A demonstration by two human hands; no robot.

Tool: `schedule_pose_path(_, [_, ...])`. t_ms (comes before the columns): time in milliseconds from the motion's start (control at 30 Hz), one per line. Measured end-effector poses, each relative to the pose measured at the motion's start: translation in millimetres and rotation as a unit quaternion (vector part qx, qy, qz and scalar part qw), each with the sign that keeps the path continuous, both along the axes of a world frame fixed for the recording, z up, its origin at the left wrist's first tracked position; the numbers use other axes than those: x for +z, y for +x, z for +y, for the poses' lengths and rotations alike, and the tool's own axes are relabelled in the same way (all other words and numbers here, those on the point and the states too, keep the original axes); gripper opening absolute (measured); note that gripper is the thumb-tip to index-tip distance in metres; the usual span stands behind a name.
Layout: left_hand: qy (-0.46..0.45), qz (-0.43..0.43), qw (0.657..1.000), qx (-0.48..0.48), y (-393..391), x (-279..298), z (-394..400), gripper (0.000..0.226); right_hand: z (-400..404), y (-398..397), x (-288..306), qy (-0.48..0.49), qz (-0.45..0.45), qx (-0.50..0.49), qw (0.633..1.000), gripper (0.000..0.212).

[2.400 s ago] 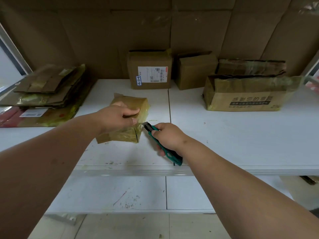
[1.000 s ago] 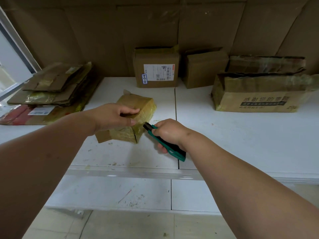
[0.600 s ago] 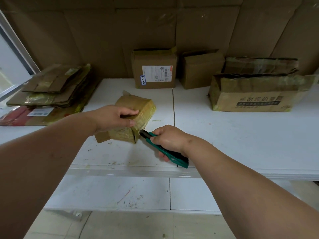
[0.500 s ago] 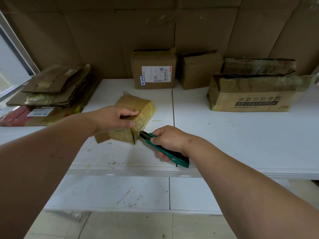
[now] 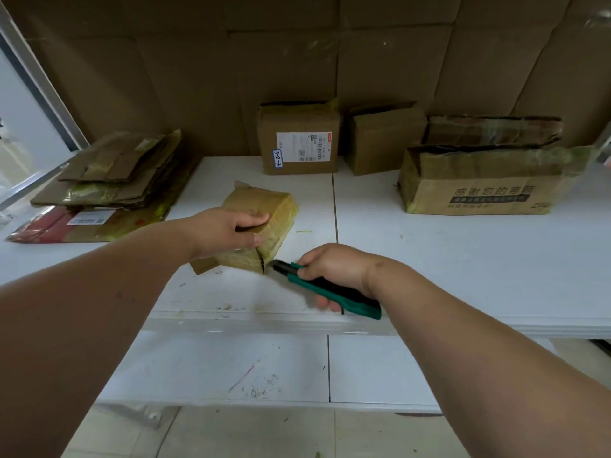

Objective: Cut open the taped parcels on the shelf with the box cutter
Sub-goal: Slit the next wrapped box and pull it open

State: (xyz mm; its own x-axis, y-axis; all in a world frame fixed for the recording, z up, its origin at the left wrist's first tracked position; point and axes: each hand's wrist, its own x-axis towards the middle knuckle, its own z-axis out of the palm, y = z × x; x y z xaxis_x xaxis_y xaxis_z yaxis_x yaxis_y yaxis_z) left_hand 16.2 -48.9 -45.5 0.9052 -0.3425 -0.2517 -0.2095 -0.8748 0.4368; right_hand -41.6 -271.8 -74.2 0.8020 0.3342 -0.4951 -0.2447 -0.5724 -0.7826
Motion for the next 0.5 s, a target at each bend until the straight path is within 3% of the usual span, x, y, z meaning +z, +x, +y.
schedule_pose_path(167, [0.0, -0.009, 1.0, 0.003, -6.8, 0.6, -2.5, 0.053, 0.3, 2.2, -1.0, -0.04, -0.032, -0.06, 0.997, 0.021])
schedule_pose_path(500, [0.004, -0.018, 1.0, 0.001, -14.3, -2.0, -0.6, 0.054, 19.0, -6.0, -8.7, -0.029, -0.037, -0.048, 0.998, 0.016])
